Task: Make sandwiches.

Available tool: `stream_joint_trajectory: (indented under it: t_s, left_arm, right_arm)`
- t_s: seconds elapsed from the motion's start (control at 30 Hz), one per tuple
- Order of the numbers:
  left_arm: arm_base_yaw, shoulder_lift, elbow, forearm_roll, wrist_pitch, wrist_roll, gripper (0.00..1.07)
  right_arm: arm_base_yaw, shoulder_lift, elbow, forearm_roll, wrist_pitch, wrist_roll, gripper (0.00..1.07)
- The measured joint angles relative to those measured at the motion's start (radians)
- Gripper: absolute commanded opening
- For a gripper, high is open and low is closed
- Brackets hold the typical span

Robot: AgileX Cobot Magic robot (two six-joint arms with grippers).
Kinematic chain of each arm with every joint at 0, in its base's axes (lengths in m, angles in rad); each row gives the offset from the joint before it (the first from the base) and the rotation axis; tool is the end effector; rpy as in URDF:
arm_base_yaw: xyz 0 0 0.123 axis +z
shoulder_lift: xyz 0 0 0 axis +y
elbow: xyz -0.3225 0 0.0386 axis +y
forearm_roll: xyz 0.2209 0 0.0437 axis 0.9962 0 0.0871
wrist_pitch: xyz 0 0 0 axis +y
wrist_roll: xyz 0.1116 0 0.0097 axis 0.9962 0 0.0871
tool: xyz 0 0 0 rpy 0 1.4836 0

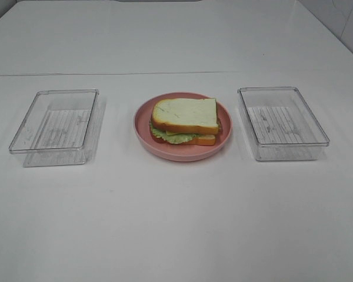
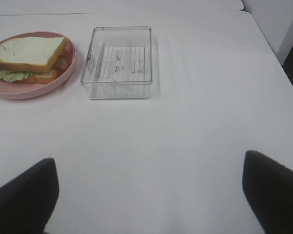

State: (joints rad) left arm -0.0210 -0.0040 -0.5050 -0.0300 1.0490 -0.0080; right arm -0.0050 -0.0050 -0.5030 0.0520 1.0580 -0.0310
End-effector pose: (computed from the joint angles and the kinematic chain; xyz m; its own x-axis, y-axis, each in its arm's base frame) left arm -0.0504 -0.0019 0.2571 -0.4381 -0.0137 -0.8988 0.0343 0.9989 -0.0320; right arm -0.0508 0.0053 0.2557 -0.4457 -0.0032 -0.8952 -0.0380 0.9992 0.0153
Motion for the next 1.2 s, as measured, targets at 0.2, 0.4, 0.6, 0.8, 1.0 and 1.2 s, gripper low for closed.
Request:
stream_joint_trajectory:
  t_s: [0.2,0.4,0.6,0.8,1.0,1.2]
  left_arm:
    - [0.006,0.0,0.0,0.0,0.0,0.0,0.9]
    - [0.05,0.0,0.0,-0.01,0.0,-0.001,0.9]
    - [0.052,0.0,0.0,-0.022,-0.002,-0.001,0.9]
    - [0.052,0.0,0.0,-0.022,-0.002,-0.001,0.9]
    - [0.052,0.0,0.0,-0.022,-0.002,-0.001,0.9]
    - [0.052,0.0,0.0,-0.022,-0.002,-0.001,0.9]
  right_arm:
    - [0.0,0.0,0.0,0.0,0.0,0.0,0.98]
    - [0.0,0.0,0.0,0.0,0.0,0.0,0.98]
    - [0.0,0.0,0.0,0.0,0.0,0.0,0.98]
    - [0.0,0.0,0.0,0.0,0.0,0.0,0.98]
    - [0.0,0.0,0.0,0.0,0.0,0.0,0.98]
    - [0.0,0.0,0.0,0.0,0.0,0.0,0.98]
